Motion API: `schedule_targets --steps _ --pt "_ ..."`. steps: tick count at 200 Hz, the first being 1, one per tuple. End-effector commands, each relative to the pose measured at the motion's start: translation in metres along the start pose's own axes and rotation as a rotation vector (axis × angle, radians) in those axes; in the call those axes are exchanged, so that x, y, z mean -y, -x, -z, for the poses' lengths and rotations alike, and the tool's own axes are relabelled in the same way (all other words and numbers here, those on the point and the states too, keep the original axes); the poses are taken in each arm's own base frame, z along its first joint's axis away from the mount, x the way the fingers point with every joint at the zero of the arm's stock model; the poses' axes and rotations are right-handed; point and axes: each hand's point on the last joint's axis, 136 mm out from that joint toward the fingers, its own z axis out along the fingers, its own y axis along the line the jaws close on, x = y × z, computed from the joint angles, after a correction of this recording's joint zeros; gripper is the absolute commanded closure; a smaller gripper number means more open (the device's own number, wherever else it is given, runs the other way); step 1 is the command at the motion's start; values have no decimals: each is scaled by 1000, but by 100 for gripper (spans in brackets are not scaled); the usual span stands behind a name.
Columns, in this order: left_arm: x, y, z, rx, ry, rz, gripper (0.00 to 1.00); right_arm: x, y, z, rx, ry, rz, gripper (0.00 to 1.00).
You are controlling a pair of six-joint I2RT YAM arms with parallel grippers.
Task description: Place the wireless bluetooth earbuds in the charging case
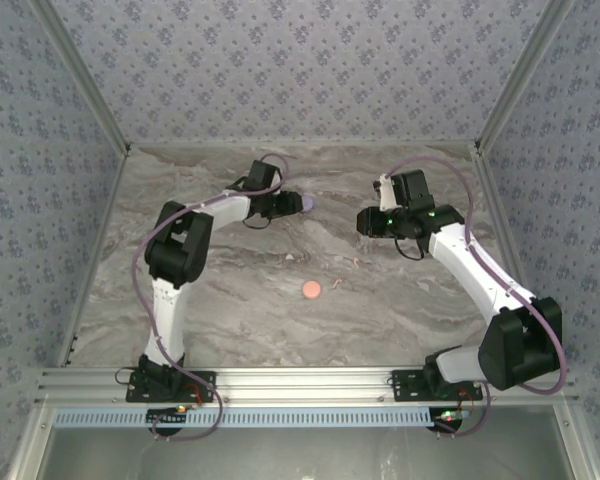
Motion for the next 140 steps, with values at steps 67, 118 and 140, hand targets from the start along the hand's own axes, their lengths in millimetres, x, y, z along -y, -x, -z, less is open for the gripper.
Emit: schedule_targets --steps 67,118,140 --pt "36 -56 110 -5 29 -180 48 -15 -45 -18 -130 106 43 68" --pt "44 -131 113 -173 20 -239 56 -36 -101 -36 -254 146 85 71" --pt "43 -153 112 -224 27 -237 61 -47 -126 -46 -301 158 98 72"
